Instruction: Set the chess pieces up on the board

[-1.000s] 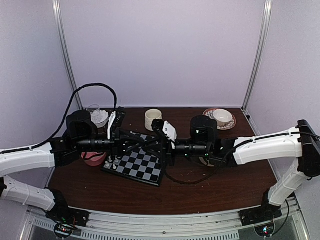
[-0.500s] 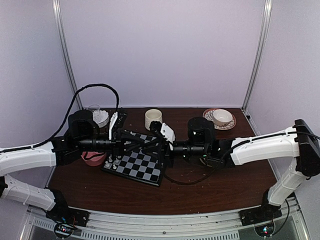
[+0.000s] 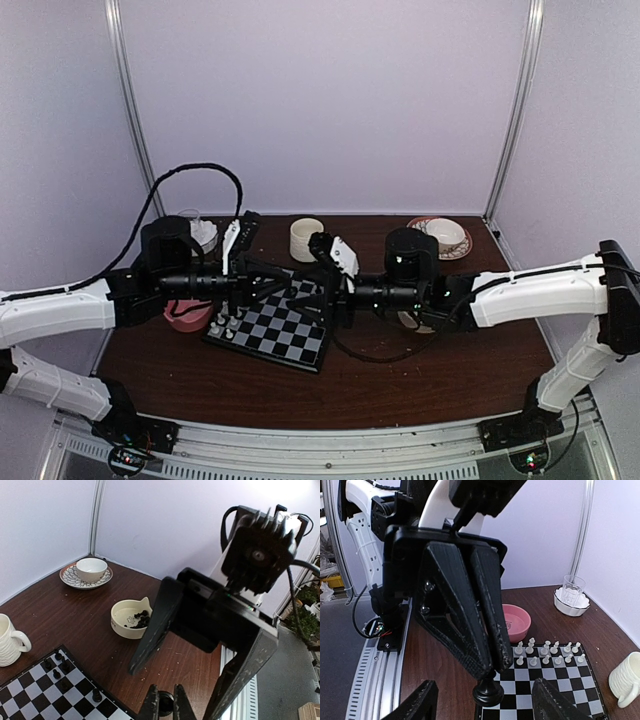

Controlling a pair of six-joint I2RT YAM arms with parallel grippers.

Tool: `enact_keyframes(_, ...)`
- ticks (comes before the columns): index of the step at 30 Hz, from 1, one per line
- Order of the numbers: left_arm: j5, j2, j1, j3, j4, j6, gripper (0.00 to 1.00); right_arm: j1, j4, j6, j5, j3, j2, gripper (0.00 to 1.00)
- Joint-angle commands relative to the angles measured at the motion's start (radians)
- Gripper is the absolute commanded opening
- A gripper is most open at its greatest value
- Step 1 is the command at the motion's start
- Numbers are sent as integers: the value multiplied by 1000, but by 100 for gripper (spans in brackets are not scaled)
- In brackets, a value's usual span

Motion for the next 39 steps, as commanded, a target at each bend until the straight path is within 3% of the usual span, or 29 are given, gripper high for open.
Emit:
enact_keyframes(1, -58, 69, 0, 82, -19, 26, 0, -49, -83, 25, 24, -34, -131, 70)
enact_keyframes(6, -86, 174, 0, 149, -23, 35, 0, -145, -121, 65, 32, -156, -265, 72)
enact_keyframes(9, -122, 255, 1, 201, -26, 54, 0, -207, -133, 133, 117, -231, -327, 72)
enact_keyframes(16, -212, 464, 2, 303, 15, 108, 0, -245, 22, 195, 276, -397, -357, 71)
enact_keyframes(28, -215, 777, 17, 467, 70, 114, 0, -246, 112, 191, 373, -487, -404, 69)
enact_keyframes(39, -259, 843, 24, 483, 38, 172, 0, -247, 132, 190, 368, -495, -395, 68)
